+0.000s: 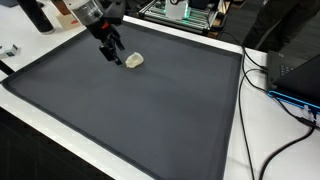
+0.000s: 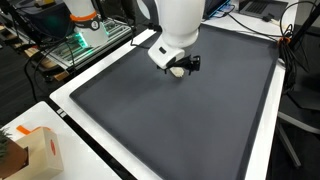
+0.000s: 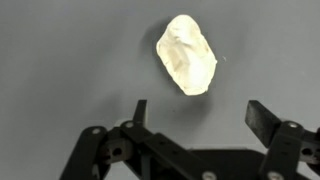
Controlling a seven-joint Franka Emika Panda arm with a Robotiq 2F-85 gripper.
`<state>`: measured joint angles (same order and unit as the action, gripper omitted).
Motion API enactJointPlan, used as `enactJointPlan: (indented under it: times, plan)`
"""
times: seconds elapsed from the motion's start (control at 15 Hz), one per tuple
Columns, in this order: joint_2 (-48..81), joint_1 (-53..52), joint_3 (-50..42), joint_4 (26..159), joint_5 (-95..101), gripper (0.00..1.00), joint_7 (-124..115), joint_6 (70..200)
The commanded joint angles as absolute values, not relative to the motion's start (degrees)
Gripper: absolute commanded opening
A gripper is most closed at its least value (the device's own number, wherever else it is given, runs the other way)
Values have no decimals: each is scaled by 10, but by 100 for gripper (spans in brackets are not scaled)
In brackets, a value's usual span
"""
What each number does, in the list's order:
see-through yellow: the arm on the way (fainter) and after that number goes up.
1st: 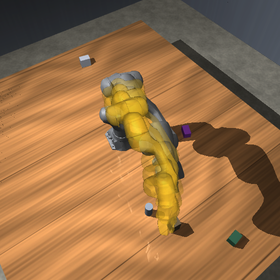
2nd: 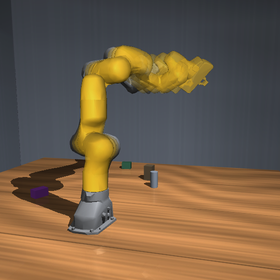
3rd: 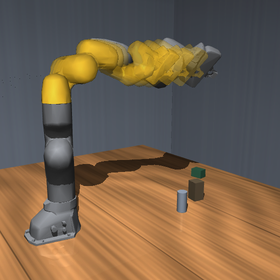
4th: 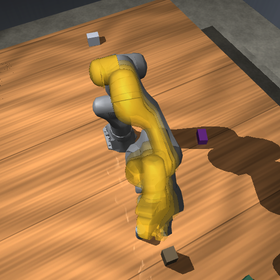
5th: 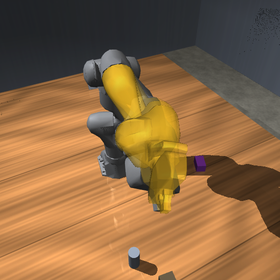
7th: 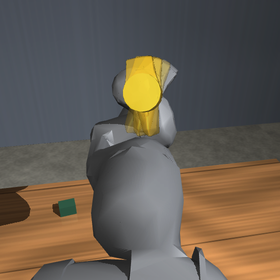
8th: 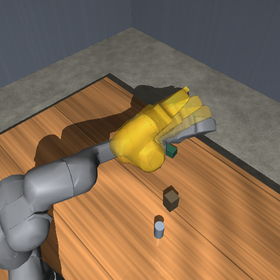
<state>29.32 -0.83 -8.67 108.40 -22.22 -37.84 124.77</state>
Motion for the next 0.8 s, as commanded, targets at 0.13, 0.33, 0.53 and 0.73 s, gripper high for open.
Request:
enactJointPlan:
  times: [0.13,0.33,0.53,0.73]
  plan:
    - [327,-60,-87,1020,-62,100,-440,1205]
    - [334,-88,-84,1009,13,100,-439,1197]
    - [333,-113,-81,1011,86,100,-429,1204]
    - [331,-139,-78,1021,160,100,-425,1213]
